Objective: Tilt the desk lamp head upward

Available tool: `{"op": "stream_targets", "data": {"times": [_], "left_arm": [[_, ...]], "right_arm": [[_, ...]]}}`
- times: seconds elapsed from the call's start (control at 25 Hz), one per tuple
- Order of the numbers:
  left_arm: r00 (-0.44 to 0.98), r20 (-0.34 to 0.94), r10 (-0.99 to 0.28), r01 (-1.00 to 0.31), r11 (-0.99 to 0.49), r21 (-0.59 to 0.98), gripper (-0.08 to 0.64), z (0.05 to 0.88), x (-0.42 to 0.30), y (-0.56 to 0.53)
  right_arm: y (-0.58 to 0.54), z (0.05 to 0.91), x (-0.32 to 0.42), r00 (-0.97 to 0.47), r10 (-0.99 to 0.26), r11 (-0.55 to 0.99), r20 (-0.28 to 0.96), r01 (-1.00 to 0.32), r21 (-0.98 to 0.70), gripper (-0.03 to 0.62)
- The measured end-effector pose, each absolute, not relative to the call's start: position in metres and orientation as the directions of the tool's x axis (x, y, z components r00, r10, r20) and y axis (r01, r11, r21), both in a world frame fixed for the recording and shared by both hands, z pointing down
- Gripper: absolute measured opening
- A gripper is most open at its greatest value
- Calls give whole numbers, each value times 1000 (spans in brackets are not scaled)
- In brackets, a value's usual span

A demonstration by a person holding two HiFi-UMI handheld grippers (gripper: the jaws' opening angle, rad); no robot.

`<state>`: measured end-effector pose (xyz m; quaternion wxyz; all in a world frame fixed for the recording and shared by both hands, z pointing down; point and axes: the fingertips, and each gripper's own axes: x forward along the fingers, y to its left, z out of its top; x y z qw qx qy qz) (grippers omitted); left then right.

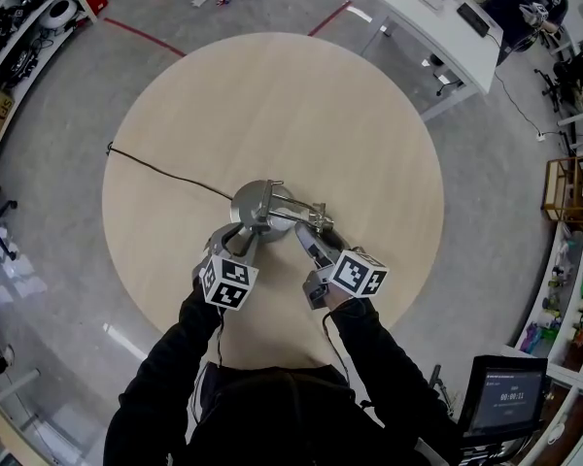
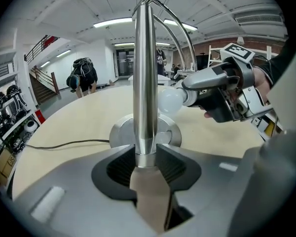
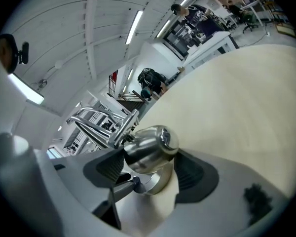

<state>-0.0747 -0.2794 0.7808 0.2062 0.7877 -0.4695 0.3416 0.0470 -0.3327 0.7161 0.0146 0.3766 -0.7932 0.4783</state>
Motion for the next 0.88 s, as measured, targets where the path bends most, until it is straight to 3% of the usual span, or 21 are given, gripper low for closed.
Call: {"op": "stream_targets", "data": {"times": [0.88], "left_arm": [[338,748,-571,-889,-454,55,150,793,-76,-280]], "right_arm": [[-336,704,69,-665,-605,276,437,-691,-668,311]]}}
